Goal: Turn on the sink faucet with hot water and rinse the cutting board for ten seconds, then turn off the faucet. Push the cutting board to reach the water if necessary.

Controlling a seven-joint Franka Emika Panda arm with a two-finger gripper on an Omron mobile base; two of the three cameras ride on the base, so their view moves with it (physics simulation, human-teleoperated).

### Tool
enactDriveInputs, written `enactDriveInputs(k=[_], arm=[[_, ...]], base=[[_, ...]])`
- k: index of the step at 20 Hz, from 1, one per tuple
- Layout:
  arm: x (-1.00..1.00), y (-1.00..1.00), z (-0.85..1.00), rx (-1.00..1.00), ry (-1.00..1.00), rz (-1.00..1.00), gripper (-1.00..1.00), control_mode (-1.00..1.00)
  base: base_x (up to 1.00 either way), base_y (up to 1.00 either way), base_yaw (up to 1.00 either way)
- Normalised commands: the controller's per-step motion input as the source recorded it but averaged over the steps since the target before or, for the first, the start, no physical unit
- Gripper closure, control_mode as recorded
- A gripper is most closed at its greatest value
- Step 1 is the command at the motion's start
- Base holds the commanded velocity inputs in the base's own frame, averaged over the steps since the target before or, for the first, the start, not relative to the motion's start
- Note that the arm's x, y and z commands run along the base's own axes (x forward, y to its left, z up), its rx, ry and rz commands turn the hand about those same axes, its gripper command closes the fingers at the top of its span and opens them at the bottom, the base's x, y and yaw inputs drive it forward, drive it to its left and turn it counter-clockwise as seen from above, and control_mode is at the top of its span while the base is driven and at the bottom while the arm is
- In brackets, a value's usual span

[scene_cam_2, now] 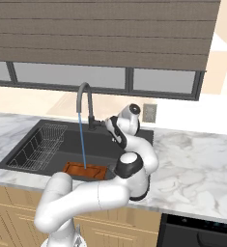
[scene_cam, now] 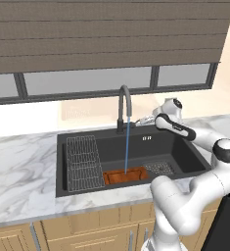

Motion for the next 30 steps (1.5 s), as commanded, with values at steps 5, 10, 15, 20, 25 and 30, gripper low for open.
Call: enactDriveInputs(k=[5, 10, 15, 20, 25, 30], arm=[[0.0, 0.22, 0.0, 0.0, 0.0, 0.0, -1.0, -1.0], [0.0, 0.24, 0.0, 0.0, 0.0, 0.0, -1.0, -1.0], [0.0, 0.14, 0.06, 0.0, 0.0, 0.0, -1.0, -1.0], [0.0, 0.2, 0.12, 0.0, 0.0, 0.0, -1.0, -1.0], [0.0, 0.31, 0.14, 0.0, 0.0, 0.0, -1.0, -1.0], [0.0, 0.24, 0.18, 0.0, 0.0, 0.0, -1.0, -1.0]], base=[[0.0, 0.0, 0.0], [0.0, 0.0, 0.0], [0.0, 0.0, 0.0], [0.0, 0.0, 0.0], [0.0, 0.0, 0.0], [0.0, 0.0, 0.0]])
